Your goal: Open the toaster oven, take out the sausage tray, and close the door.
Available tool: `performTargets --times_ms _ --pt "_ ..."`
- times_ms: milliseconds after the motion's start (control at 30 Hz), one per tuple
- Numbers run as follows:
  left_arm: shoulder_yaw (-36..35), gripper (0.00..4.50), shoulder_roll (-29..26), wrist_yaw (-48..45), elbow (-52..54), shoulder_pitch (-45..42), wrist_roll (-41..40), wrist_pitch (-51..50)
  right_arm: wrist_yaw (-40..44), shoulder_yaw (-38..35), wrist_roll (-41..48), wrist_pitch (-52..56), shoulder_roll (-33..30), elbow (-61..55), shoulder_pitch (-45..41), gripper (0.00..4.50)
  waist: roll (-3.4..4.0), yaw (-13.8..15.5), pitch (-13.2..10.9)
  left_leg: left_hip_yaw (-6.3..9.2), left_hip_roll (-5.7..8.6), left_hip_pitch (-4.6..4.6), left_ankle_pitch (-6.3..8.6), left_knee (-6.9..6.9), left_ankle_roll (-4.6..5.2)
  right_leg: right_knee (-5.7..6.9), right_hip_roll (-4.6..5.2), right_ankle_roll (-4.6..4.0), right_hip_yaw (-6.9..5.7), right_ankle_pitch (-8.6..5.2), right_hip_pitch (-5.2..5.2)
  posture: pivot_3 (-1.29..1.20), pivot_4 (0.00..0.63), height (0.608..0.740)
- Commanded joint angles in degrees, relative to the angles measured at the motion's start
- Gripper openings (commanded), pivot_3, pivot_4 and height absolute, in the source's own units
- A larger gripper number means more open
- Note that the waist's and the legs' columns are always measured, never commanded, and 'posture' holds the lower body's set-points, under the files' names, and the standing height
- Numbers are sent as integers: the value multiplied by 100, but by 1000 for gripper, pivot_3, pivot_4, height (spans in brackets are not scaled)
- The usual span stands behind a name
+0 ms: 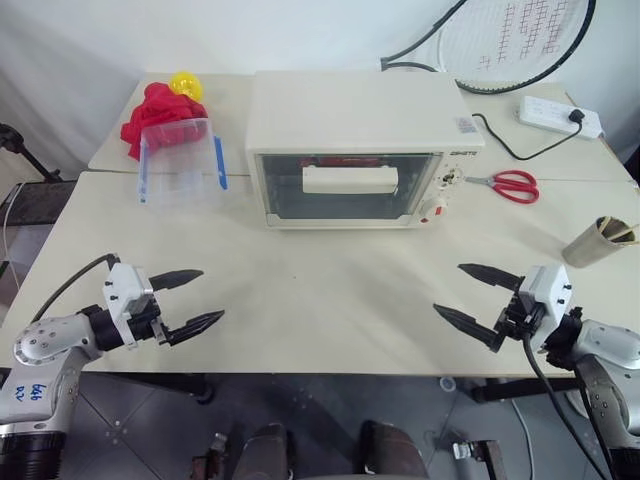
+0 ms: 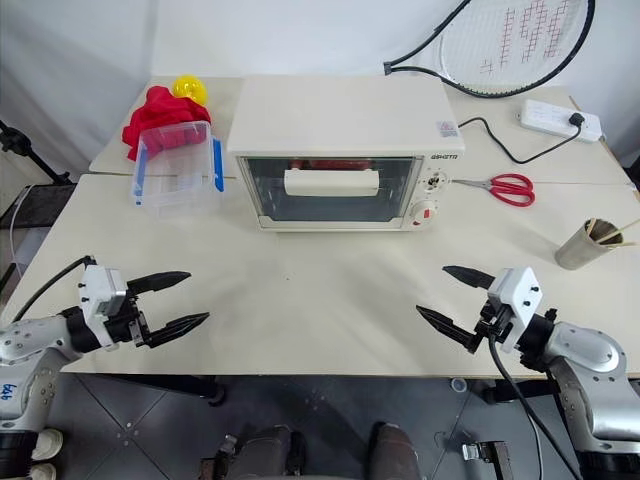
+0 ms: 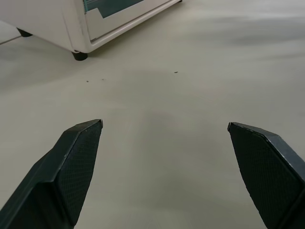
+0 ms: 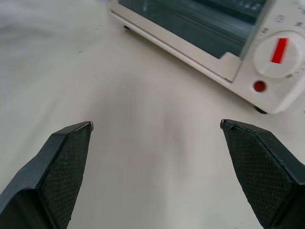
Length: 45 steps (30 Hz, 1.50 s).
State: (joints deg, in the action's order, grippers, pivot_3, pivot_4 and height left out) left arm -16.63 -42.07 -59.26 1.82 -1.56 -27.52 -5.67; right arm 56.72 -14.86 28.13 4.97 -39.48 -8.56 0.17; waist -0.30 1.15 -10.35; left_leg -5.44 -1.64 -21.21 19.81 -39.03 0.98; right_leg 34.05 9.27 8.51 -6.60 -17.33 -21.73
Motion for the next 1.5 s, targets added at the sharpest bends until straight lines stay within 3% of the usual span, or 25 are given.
performTargets --times_ms 33,167,267,600,933,1300,1400,1500 --pt "-54 4469 28 113 191 -70 -39 -2 -53 55 113 49 111 -23 -307 4500 0 0 0 0 0 0 0 0 0 0 0 0 0 0 0 0 150 740" --pt "-376 4469 96 64 280 -493 -1082 -916 -352 192 690 962 280 -214 -1062 4500 0 -71 0 4 -6 1 -1 -5 0 8 -2 -2 4 1 -3 0 150 740" --pt "-624 4469 234 540 345 -1010 -1637 -1417 -556 308 988 1528 396 -152 -1699 4500 0 -99 0 13 -8 -3 -1 -6 -1 14 -1 -3 1 0 -8 0 150 740" --pt "-510 4469 223 459 725 -1136 -1988 -2173 -416 961 636 1744 866 841 -3312 4500 0 -144 0 -5 11 -13 2 -6 1 15 -7 -6 -28 -2 -26 0 150 740" --pt "-541 4469 263 444 933 -956 -2052 -2429 196 1164 574 1463 1263 1287 -3903 4500 0 -143 0 -7 8 -13 2 -8 -1 27 -8 -9 -24 -3 -33 0 150 740" --pt "-602 4469 237 551 778 -1061 -2089 -2594 970 1500 349 1297 907 526 -3453 4500 0 -149 0 -34 4 -23 3 -8 -3 59 -6 -16 -21 -6 -74 0 150 740" --pt "-703 3910 301 636 598 -1323 -2236 -2669 1061 1500 246 1081 759 180 -3089 4500 0 -140 -1 -39 2 -25 3 -8 -4 61 -6 -19 -23 -8 -78 0 150 740" --pt "-758 3049 336 682 350 -1617 -2286 -2674 1201 1553 -31 643 638 56 -2799 4500 0 -136 -1 -42 3 -25 3 -9 -4 62 -6 -19 -21 -8 -78 0 150 740"
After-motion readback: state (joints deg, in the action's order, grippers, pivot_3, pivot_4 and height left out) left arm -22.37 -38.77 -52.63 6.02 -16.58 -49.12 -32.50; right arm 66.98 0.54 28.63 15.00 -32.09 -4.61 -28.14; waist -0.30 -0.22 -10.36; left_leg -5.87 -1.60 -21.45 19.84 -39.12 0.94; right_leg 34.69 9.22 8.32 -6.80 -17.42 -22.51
